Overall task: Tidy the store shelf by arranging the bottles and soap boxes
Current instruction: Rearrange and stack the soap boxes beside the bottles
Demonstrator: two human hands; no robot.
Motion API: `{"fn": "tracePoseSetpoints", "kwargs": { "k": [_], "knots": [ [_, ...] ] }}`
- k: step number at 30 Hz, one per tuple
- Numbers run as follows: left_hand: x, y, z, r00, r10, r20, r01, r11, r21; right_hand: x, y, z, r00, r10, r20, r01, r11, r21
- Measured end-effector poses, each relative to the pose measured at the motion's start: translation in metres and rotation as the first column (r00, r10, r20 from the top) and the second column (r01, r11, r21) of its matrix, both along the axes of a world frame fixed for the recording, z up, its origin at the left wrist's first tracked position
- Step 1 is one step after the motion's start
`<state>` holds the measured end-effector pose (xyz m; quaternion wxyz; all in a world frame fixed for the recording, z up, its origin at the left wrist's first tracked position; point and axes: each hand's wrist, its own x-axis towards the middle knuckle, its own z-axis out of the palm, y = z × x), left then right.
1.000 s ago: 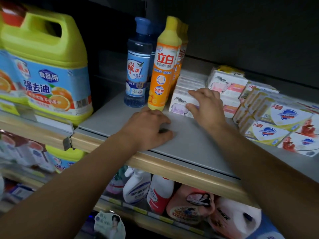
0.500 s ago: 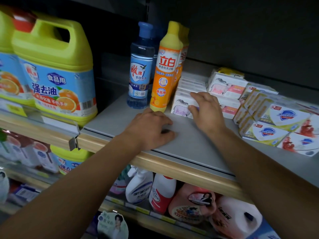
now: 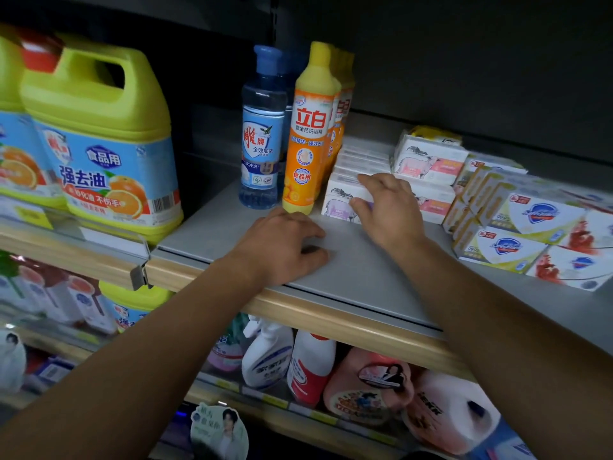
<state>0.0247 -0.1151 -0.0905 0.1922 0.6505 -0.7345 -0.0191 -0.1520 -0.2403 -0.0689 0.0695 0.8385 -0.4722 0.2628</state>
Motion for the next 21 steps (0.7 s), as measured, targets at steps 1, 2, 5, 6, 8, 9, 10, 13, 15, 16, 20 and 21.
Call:
{"fn": "tracePoseSetpoints", "kwargs": {
  "k": [1,2,5,6,8,9,10,13,15,16,20,21],
  "knots": [
    [0.000,0.001,0.001,1.000,0.001,0.004,-0.001,1.000,0.005,-0.002,0.003,0.004,1.000,0.006,-0.002,-0.006,1.000,0.008],
    [-0.001,0.002,0.002,1.000,0.004,0.009,-0.004,1.000,0.010,-0.006,0.007,0.009,1.000,0.015,0.009,-0.015,1.000,0.014],
    [-0.002,0.004,0.003,1.000,0.010,0.026,-0.011,1.000,0.010,-0.031,0.019,0.031,0.996,0.023,0.090,-0.020,0.999,-0.037],
    [-0.004,0.004,0.004,1.000,0.014,0.028,-0.014,1.000,0.008,-0.043,0.023,0.039,0.995,0.008,0.103,0.002,0.996,-0.093],
    [-0.007,0.004,0.007,0.999,0.029,0.029,-0.029,1.000,0.003,-0.072,0.028,0.054,0.990,-0.041,0.135,0.069,0.974,-0.214],
    [-0.009,0.003,0.009,0.999,0.042,0.028,-0.042,0.999,0.001,-0.086,0.029,0.060,0.985,-0.066,0.157,0.104,0.963,-0.250],
    [-0.013,0.001,0.012,0.998,0.057,0.024,-0.057,0.998,-0.005,-0.101,0.029,0.065,0.980,-0.097,0.172,0.142,0.951,-0.273],
    [-0.030,-0.005,0.023,0.996,0.067,-0.061,-0.071,0.995,-0.075,-0.142,0.021,0.069,0.957,-0.264,0.122,0.288,0.919,-0.270],
    [-0.048,-0.012,0.031,0.994,0.018,-0.111,-0.037,0.984,-0.173,-0.159,0.017,0.062,0.933,-0.356,0.043,0.357,0.912,-0.203],
    [-0.058,-0.017,0.035,0.993,-0.009,-0.115,-0.017,0.974,-0.224,-0.164,0.015,0.056,0.927,-0.376,0.002,0.370,0.912,-0.176],
    [-0.095,-0.047,0.054,0.997,-0.045,-0.057,0.024,0.946,-0.322,-0.167,0.009,0.032,0.934,-0.352,0.066,0.358,0.906,-0.225],
    [-0.103,-0.057,0.058,0.999,-0.041,-0.022,0.032,0.948,-0.316,-0.166,0.007,0.028,0.930,-0.354,0.097,0.367,0.896,-0.249]
  ]
}}
